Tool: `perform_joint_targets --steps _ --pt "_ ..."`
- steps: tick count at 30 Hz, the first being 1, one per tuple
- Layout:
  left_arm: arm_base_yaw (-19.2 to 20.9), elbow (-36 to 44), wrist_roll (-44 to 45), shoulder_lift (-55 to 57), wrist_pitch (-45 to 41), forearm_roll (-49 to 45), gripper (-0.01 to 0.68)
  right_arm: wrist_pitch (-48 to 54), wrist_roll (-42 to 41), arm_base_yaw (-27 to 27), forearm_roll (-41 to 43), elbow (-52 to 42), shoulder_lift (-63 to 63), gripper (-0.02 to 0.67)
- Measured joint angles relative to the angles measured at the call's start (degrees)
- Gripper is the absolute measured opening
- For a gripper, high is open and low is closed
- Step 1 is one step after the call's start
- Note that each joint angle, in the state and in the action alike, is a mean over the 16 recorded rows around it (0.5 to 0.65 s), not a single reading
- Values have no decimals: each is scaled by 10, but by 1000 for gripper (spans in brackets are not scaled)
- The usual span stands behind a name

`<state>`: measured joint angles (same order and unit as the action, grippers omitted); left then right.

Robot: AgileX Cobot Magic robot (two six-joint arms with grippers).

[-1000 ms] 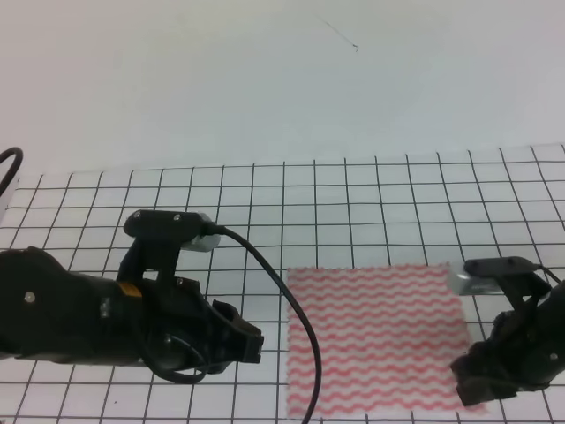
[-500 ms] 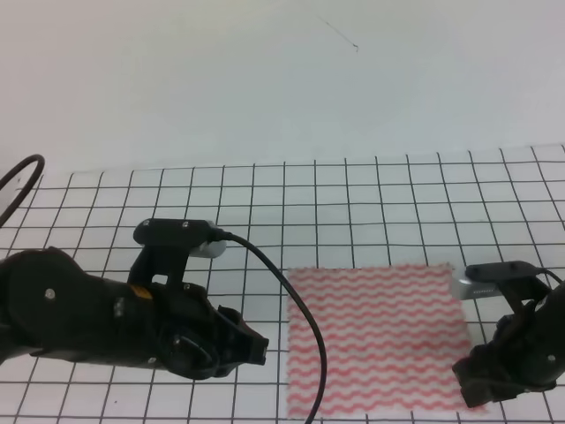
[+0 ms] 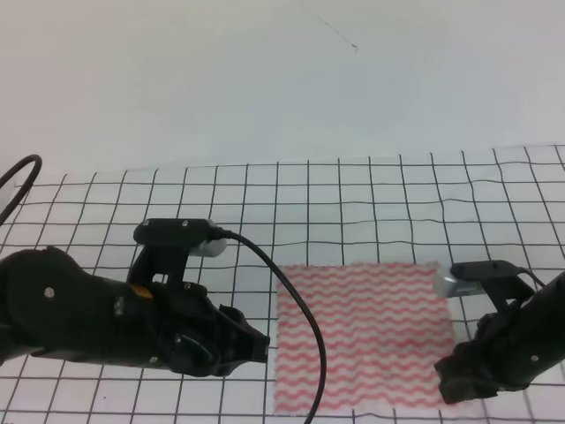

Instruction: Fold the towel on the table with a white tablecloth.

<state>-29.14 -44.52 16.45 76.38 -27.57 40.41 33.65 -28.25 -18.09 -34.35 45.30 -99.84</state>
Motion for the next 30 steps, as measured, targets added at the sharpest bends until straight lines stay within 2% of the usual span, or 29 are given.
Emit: perform_joint_targets --steps 7,18,30 --pt "0 0 5 0 0 5 183 9 -24 -3 -33 13 1 151" --pt "1 0 19 0 5 1 179 -1 -21 2 -34 58 -3 26" --pt "1 0 24 0 4 -16 178 -47 -21 33 -32 112 -30 7"
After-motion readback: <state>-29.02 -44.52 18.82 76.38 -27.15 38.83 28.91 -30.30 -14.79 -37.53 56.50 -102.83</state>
